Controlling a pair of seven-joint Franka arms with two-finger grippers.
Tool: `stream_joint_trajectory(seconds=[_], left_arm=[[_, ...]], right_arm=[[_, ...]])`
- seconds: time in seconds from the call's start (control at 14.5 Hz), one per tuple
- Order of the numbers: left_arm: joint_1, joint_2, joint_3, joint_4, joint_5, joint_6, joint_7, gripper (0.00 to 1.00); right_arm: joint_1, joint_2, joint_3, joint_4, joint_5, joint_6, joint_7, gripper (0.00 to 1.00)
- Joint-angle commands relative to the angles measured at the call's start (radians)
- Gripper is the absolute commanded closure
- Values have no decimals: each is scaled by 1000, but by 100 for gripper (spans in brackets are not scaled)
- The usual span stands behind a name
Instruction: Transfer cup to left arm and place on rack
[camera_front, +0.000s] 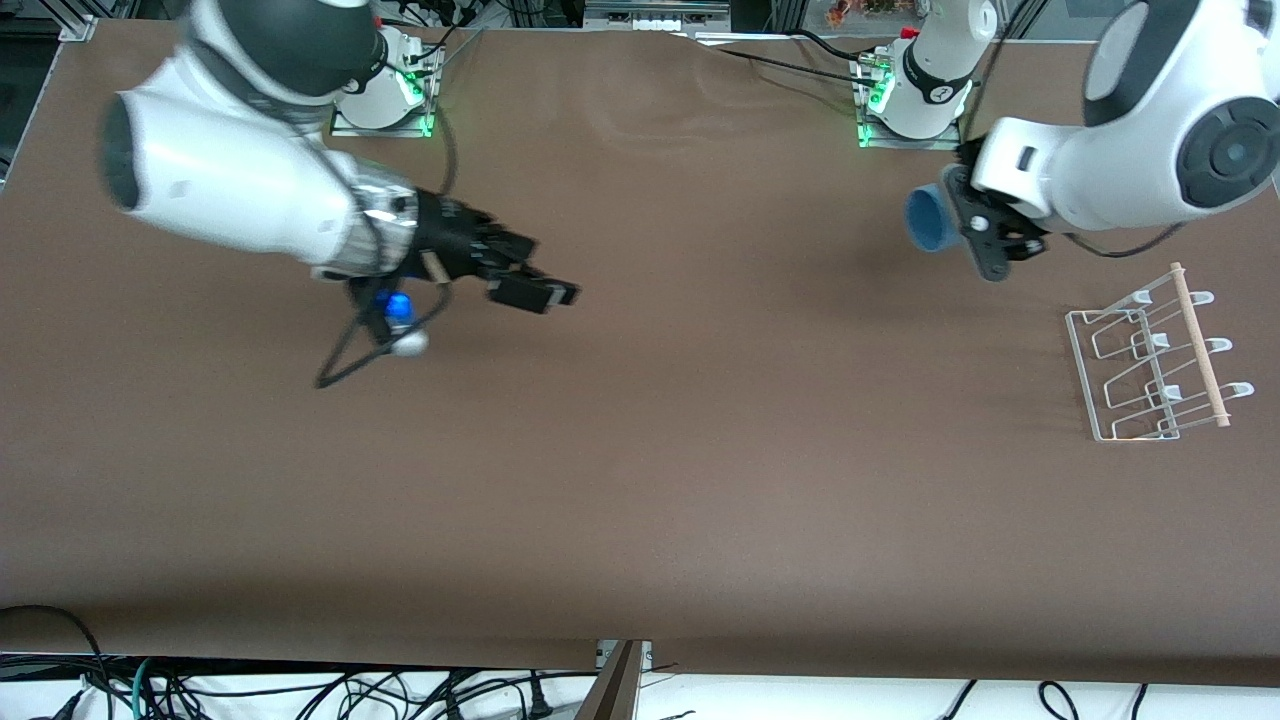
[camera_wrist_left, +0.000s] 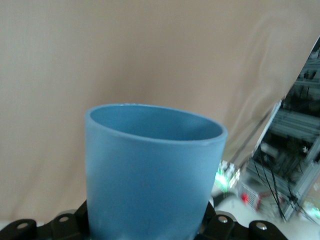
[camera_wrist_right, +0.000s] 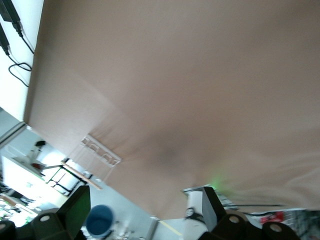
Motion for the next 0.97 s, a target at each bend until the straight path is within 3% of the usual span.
stream_joint_trajectory(seconds=[0.0, 0.07, 0.28, 0.69, 0.83, 0.9], left_arm=[[24, 57, -12, 123, 179, -185, -30, 95], [21, 57, -12, 129, 283, -224, -30, 94], [10, 118, -18, 120, 596, -314, -29, 92], [13, 325, -16, 111, 1006, -335, -136, 91], [47, 372, -9, 93, 1052, -332, -232, 93], [81, 385, -9, 58, 1074, -336, -237, 93]], right_arm=[[7, -30, -125, -3, -4, -141, -161, 1], [7, -31, -168, -3, -21, -193, -237, 1], [7, -35, -236, -5, -186, -273, -426, 1], [7, -53, -313, -17, -355, -345, -635, 1], [-14, -151, -282, -141, -427, -286, -655, 1], [-31, -200, -224, -205, -470, -238, -670, 1]])
